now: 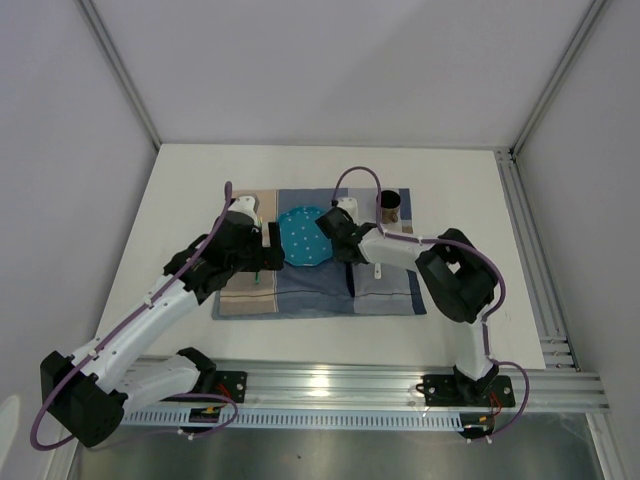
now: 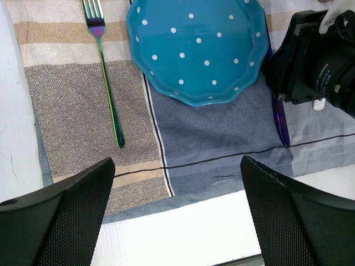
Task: Set the dinner table for one person
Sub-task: Move the knife to the napkin.
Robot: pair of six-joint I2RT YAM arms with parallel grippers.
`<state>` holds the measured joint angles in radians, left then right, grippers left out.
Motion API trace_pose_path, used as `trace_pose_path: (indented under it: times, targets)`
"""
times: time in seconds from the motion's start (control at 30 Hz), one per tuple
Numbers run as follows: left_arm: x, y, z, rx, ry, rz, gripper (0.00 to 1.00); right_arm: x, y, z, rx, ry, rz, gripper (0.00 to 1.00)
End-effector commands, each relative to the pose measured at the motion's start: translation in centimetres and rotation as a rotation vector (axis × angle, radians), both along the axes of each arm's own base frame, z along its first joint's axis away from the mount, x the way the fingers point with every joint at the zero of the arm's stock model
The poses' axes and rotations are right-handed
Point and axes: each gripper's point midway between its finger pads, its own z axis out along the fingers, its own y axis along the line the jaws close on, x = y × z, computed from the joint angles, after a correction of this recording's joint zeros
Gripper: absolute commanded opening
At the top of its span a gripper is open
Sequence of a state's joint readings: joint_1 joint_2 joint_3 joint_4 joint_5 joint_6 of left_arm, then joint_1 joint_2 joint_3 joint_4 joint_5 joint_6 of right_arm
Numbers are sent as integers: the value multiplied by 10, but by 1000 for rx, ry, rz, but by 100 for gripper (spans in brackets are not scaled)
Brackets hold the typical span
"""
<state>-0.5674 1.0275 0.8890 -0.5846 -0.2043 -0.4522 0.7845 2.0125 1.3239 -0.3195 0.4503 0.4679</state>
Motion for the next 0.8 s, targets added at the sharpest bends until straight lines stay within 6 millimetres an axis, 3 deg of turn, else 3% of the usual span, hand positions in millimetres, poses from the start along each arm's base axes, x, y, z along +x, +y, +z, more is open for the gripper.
trace_pose_path:
  times: [0.0, 0.2, 0.37, 0.6, 0.77]
  targets:
    - [3, -5, 5, -17, -30, -18, 98, -24, -19, -42, -11, 148, -23, 31]
    - [4, -5, 4, -14, -30, -17, 98, -27, -20, -53, -19, 189, -18, 22]
    - [4, -5, 4, -11, -30, -19, 98, -24, -23, -49, -35, 183, -29, 16]
    - [6, -6, 5, -11, -34, -21, 97, -7, -21, 9, -31, 97, -52, 9]
    - [6, -7, 4, -10, -33, -23, 97, -5, -21, 35, -16, 74, -64, 4]
